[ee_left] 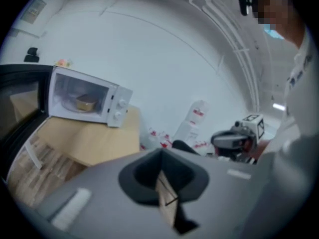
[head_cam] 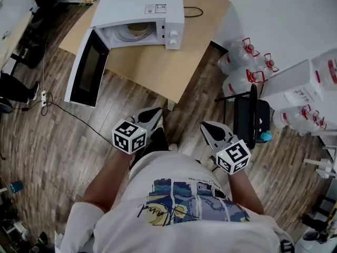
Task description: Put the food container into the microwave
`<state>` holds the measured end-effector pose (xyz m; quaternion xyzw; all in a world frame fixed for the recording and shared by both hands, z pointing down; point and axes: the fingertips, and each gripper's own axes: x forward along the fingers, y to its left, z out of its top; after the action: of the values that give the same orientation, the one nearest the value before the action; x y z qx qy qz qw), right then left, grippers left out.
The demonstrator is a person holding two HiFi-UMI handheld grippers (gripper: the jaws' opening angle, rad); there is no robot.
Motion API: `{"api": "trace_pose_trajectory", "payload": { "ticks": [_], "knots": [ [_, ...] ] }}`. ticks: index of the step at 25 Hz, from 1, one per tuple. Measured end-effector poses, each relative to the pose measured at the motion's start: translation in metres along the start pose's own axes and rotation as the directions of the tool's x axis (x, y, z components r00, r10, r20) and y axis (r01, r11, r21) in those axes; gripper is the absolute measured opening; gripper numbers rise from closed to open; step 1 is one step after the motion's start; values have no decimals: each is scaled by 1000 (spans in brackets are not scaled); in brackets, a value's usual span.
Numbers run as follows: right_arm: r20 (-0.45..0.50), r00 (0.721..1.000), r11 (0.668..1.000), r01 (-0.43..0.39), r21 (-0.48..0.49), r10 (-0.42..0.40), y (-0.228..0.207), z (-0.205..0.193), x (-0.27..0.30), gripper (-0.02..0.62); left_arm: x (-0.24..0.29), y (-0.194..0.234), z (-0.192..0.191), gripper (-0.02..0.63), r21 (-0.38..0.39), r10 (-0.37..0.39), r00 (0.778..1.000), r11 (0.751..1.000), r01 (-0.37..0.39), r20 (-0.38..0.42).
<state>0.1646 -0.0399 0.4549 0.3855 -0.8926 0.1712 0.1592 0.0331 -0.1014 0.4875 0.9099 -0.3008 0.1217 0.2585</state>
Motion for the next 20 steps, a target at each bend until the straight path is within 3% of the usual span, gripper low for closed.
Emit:
{"api": "trace_pose_trajectory", "payload": {
  "ticks": [3,7,12,20],
  "knots": [
    [26,1000,1000,3,5,-3,12,-2,-9,9,-12,-39,-6,8,35,-111,994,993,111,-3],
    [40,999,1000,-1,-10,2,25,-6,-19,9,-19,-65,-12,8,118,-98,994,988,102,-37],
    [51,999,1000,-16,-25,17,38,-4,-25,9,-36,-77,-5,8,26,-106,994,994,105,40],
    [70,997,998,-15,-53,19,49,-3,-35,9,-52,-81,-17,8,35,-71,997,997,69,38]
  ]
}}
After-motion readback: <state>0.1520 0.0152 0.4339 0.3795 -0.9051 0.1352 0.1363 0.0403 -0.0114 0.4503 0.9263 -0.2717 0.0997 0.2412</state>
